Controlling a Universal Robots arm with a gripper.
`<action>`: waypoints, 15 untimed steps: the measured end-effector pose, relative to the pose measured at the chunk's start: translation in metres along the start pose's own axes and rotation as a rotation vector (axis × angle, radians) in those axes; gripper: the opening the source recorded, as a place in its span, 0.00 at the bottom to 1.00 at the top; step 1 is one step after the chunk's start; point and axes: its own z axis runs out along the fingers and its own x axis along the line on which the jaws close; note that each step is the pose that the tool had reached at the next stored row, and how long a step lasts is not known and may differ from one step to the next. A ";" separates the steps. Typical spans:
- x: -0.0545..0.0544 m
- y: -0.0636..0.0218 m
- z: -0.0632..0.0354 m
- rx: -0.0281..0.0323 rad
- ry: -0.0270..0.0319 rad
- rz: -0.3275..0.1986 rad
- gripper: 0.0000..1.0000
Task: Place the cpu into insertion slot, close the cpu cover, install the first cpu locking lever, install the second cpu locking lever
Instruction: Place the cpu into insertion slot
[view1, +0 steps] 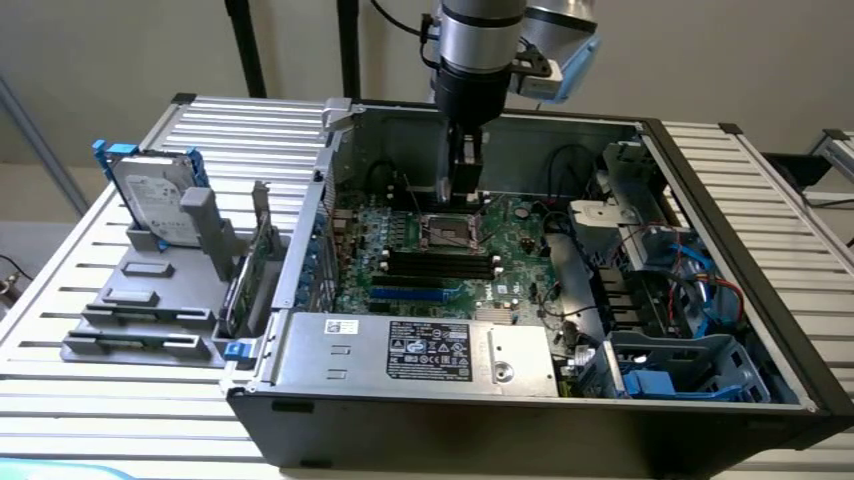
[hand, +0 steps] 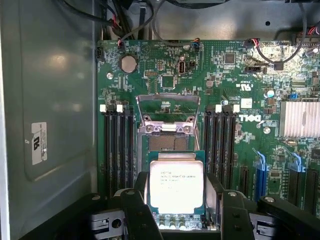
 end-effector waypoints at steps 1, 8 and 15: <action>0.000 0.0000 0.0017 0.0000 0.0000 0.000 0.54; 0.000 0.0002 0.0145 0.0001 -0.0002 0.000 0.54; 0.002 0.0000 0.0272 0.0001 0.0000 0.000 0.54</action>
